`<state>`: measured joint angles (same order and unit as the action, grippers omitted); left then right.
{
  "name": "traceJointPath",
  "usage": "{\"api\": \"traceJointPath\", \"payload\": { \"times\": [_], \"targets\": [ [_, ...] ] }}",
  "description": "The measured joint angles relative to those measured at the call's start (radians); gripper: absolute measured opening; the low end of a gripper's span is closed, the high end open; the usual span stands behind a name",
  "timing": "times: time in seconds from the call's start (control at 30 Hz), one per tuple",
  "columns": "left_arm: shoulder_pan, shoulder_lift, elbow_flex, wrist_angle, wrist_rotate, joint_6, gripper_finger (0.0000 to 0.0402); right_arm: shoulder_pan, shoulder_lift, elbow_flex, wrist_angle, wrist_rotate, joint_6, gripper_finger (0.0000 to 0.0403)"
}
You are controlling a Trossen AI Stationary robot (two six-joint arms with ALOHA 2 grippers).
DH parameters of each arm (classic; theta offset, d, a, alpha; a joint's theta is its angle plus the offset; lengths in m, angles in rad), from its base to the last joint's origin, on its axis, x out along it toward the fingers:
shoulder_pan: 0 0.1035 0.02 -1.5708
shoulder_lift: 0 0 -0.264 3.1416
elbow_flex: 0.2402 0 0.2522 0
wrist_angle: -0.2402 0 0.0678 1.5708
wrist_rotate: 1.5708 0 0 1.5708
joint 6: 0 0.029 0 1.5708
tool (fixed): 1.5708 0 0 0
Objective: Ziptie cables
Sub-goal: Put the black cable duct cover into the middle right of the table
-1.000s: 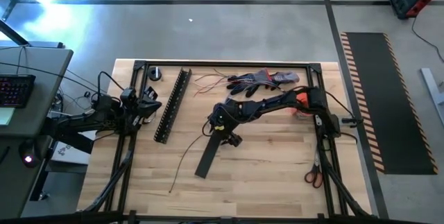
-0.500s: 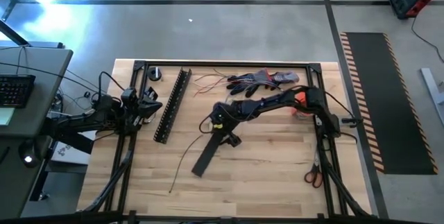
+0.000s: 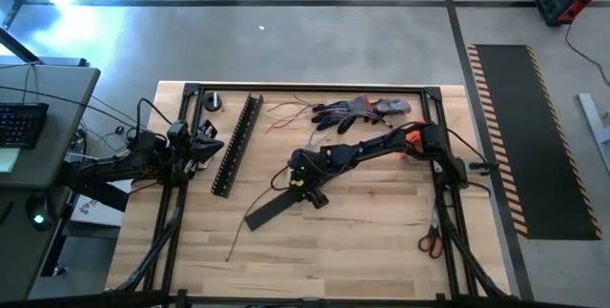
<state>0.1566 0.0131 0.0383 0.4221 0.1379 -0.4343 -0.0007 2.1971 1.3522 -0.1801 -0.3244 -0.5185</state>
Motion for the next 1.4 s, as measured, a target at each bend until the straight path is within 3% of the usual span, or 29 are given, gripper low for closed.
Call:
{"api": "traceJointPath", "payload": {
  "times": [0.2,0.33,0.57,0.73,0.87,1.03,1.23,1.3,1.4],
  "targets": [
    [0.0,0.0,0.0,-0.003,-0.001,0.0,0.0,0.022,-0.001,0.044,0.002,-0.021,0.014,0.0202],
    [0.0,0.0,0.0,-0.007,-0.001,0.0,0.0,0.026,0.005,0.127,-0.115,-0.089,-0.017,0.0159],
    [0.0,0.0,0.0,-0.008,-0.001,0.0,0.0,0.021,0.004,0.294,-0.304,-0.08,-0.122,0.0094],
    [0.0,0.0,0.0,-0.009,-0.001,-0.023,0.0,0.025,0.004,0.344,-0.359,-0.079,-0.167,0.0085],
    [0.0,0.0,0.0,-0.011,-0.002,-0.053,0.0,0.035,0.001,0.348,-0.404,-0.1,-0.181,0.0132],
    [0.0,0.0,0.0,-0.019,-0.001,-0.053,0.0,0.036,0.005,0.295,-0.377,-0.129,-0.17,0.0249],
    [0.0,0.0,0.0,-0.068,0.0,-0.061,0.0,0.035,0.008,0.161,-0.194,-0.004,-0.091,0.0382],
    [0.0,0.0,0.0,-0.074,0.0,-0.063,0.0,0.034,0.003,0.113,-0.134,0.024,-0.05,0.0394],
    [0.0,0.0,0.0,-0.071,0.001,-0.072,0.0,0.034,-0.004,0.041,-0.06,0.029,-0.019,0.0382]
  ]
}}
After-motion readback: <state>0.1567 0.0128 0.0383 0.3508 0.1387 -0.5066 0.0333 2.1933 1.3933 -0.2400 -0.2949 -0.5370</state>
